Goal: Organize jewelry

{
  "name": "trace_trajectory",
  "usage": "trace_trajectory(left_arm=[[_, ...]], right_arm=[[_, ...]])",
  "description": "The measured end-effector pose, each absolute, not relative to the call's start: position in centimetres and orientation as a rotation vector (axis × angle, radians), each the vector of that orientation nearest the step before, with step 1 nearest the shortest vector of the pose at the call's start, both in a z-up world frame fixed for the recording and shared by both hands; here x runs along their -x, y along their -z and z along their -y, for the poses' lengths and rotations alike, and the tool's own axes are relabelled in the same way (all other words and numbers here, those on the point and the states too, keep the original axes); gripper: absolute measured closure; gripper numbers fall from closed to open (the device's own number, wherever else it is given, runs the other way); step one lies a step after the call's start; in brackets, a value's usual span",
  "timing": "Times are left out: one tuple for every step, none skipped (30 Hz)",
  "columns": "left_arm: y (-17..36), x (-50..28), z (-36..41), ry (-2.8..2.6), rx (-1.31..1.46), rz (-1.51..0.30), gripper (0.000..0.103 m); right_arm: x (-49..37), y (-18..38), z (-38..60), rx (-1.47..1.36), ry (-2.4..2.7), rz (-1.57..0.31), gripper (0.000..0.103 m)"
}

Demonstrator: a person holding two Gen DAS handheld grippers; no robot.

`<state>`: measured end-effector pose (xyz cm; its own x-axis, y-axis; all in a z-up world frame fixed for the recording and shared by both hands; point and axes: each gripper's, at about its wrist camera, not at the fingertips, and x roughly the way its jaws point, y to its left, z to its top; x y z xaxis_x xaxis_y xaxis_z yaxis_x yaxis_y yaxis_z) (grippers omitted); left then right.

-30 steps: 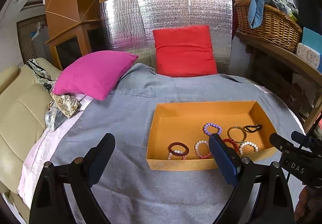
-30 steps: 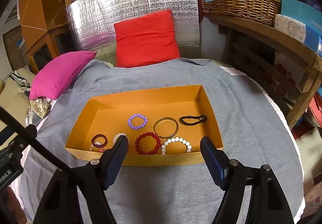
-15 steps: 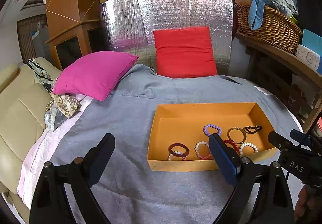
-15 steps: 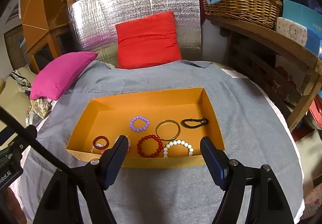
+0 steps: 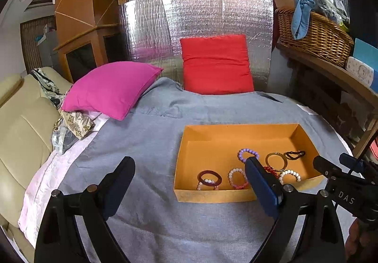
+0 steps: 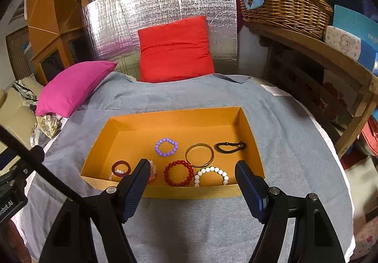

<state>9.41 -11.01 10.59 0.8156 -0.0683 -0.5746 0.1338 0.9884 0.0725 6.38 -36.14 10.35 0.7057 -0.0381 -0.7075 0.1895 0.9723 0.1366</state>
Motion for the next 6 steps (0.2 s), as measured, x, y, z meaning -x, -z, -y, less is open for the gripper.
trace_trajectory(left_arm=[[-10.7, -9.3, 11.0, 0.109, -0.111, -0.597, 0.009], [-10.6, -9.2, 11.0, 0.113, -0.107, -0.591, 0.009], [-10.4, -9.3, 11.0, 0.120, -0.101, -0.592, 0.009], [-10.1, -9.3, 11.0, 0.125, -0.095, -0.599, 0.009], [-9.4, -9.5, 11.0, 0.128, -0.086, -0.616, 0.009], [-8.2, -9.8, 10.9, 0.126, -0.075, -0.646, 0.009]], right_arm=[[-6.3, -10.3, 36.2, -0.205, 0.130, -0.777, 0.026], [-6.2, -10.3, 36.2, -0.204, 0.131, -0.776, 0.026], [-6.1, -10.3, 36.3, -0.205, 0.128, -0.771, 0.026], [-5.8, -10.2, 36.4, -0.203, 0.115, -0.756, 0.026], [-5.6, -10.1, 36.4, -0.192, 0.097, -0.736, 0.026], [-5.3, -9.8, 36.6, -0.176, 0.086, -0.723, 0.026]])
